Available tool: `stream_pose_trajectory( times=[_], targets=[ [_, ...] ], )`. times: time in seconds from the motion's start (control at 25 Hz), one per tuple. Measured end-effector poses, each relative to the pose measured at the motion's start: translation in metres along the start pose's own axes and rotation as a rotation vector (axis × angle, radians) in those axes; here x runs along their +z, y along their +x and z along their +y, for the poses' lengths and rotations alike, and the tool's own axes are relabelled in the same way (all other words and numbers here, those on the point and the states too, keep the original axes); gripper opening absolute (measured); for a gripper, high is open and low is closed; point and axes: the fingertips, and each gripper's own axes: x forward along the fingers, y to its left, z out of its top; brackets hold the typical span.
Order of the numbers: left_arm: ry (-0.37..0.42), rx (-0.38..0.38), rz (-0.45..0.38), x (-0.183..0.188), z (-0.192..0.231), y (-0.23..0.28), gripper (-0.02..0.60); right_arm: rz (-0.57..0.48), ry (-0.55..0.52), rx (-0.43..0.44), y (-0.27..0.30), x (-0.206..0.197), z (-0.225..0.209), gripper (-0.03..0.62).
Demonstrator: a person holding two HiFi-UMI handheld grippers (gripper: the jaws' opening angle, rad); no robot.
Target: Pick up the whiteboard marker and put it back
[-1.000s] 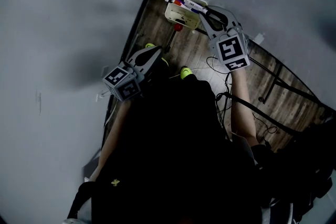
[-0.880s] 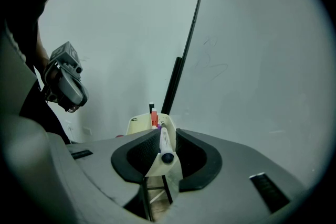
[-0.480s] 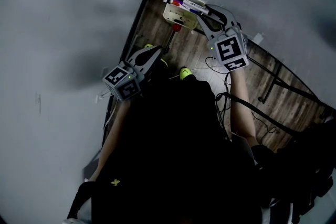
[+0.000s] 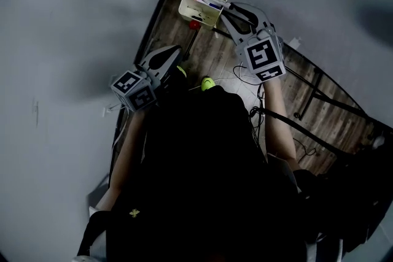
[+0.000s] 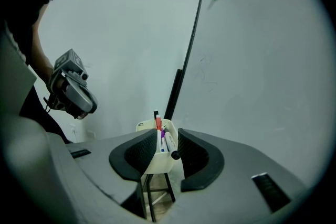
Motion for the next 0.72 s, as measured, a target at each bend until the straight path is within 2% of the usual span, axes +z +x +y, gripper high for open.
stream_pose_trajectory(
  times=[0.4,0.72],
  targets=[
    [-0.014,0.047,-0.026,-0.001,-0.015,-0.015,0.018,-0.002,0.022,0.035,-0.021,-0.004,0.012,0.116],
    [-0.042,0.034,-0.011,-0.018,-0.021,-0.023,0.018,0.019,0.059,0.053,-0.029,-0.013,0.034,0.115]
  ],
)
